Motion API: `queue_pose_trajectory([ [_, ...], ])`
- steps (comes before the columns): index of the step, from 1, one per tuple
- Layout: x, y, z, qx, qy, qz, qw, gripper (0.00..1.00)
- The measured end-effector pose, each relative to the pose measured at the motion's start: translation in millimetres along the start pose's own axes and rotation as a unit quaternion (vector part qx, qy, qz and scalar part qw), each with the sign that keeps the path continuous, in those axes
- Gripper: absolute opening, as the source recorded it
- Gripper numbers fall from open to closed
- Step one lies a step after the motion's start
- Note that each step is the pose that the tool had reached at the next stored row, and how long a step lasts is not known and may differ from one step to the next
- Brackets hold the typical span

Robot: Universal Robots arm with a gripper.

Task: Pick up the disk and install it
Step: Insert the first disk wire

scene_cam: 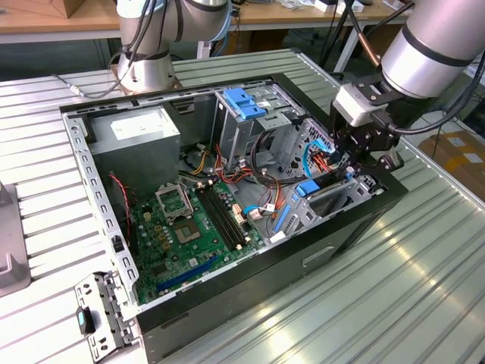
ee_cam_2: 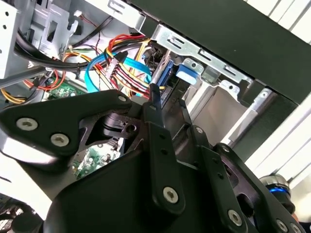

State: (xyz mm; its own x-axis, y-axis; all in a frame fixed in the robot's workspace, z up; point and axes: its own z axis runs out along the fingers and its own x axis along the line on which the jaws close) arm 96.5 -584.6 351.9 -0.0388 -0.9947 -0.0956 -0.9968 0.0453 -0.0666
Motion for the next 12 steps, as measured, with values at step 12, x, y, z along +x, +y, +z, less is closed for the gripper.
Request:
queue_pose_trajectory([
  [12, -3.2, -12.6, 3.8, -0.011, -0.0007, 0.001, 0.9999, 0.1],
])
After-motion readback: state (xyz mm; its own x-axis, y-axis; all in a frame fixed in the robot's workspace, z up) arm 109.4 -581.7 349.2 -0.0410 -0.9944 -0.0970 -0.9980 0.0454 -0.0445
